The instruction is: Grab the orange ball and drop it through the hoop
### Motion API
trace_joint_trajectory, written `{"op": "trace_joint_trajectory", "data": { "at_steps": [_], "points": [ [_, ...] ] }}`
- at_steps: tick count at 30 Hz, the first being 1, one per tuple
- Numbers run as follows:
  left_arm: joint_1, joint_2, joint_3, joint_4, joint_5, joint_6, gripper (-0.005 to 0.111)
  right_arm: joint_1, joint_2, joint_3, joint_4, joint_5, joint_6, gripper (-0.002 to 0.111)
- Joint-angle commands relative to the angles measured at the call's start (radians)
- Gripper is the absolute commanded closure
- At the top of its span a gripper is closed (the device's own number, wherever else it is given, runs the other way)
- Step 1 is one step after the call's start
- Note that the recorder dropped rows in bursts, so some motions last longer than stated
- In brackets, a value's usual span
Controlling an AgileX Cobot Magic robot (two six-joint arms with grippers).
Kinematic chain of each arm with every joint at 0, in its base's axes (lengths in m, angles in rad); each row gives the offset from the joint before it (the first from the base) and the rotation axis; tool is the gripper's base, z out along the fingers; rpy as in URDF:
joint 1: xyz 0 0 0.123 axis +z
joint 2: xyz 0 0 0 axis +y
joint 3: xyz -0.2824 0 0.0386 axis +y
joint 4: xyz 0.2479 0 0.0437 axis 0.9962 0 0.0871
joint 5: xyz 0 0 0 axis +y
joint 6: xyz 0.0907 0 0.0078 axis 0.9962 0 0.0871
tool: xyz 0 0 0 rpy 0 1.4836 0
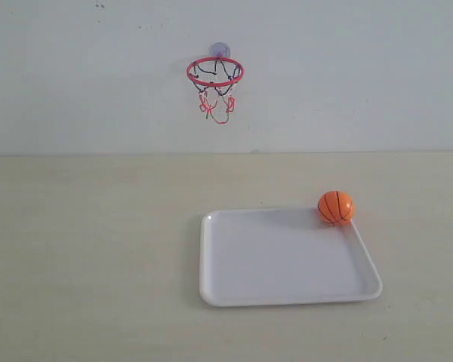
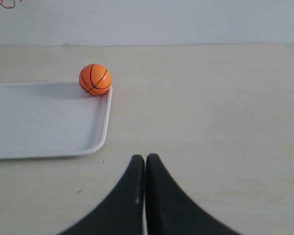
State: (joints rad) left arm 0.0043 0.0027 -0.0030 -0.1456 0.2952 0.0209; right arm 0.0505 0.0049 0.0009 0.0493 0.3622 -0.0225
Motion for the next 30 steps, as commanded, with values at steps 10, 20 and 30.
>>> {"op": "trace_joint_trajectory", "data": {
  "at_steps": [10, 20, 30],
  "points": [
    [-0.004, -0.003, 0.003, 0.008, 0.0, -0.006, 0.103, -0.001, -0.005, -0.001, -0.002, 0.001, -0.002, 0.109],
    [-0.004, -0.003, 0.003, 0.008, 0.0, -0.006, 0.103, -0.001, -0.005, -0.001, -0.002, 0.001, -0.002, 0.109],
    [-0.004, -0.003, 0.003, 0.008, 0.0, -0.006, 0.103, -0.001, -0.005, -0.001, -0.011, -0.014, -0.01, 0.109]
  ]
}}
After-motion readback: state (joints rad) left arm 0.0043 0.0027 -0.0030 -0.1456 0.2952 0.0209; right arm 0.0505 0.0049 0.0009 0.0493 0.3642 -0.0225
